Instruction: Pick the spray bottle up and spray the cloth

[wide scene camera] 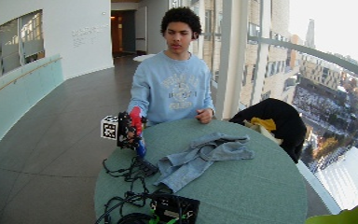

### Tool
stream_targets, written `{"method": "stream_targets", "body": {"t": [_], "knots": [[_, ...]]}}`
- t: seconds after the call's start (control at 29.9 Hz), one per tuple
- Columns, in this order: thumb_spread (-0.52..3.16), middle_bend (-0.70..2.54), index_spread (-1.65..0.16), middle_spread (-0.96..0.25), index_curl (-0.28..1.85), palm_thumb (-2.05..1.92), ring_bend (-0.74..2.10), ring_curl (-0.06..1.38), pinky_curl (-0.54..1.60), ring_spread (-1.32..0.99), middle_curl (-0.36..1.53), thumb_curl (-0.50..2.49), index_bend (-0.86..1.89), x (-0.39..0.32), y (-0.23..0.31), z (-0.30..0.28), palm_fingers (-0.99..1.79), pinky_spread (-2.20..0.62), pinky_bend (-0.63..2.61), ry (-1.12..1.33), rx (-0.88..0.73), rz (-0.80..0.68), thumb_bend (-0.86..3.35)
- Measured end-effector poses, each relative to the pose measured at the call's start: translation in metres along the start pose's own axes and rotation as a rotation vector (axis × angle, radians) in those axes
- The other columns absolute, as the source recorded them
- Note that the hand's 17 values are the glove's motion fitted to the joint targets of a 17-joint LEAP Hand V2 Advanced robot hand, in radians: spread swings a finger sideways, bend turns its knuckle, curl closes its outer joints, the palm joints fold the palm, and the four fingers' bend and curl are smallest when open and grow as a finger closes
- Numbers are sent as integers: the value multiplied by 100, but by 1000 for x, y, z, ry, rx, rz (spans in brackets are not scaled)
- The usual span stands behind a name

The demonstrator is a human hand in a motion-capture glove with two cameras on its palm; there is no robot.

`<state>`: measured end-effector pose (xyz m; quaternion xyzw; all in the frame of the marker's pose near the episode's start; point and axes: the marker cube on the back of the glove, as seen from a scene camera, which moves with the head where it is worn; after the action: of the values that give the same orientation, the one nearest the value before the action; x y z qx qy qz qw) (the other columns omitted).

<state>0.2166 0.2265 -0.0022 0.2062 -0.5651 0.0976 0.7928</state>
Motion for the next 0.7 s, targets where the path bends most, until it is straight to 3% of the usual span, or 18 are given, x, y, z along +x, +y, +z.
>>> {"method": "stream_targets", "body": {"t": [0.4, 0.7], "knots": [[86, 39, -30, -9, 30, 96, 47, 34, 28, -4, 42, 49, 20, -3, -4, -3, 104, 26, 14, 85, 134, -41, 5], [73, 38, -26, -9, 36, 99, 50, 38, 28, -6, 45, 55, 18, -14, -10, -1, 112, 25, 15, 121, 66, -62, -1]]}}
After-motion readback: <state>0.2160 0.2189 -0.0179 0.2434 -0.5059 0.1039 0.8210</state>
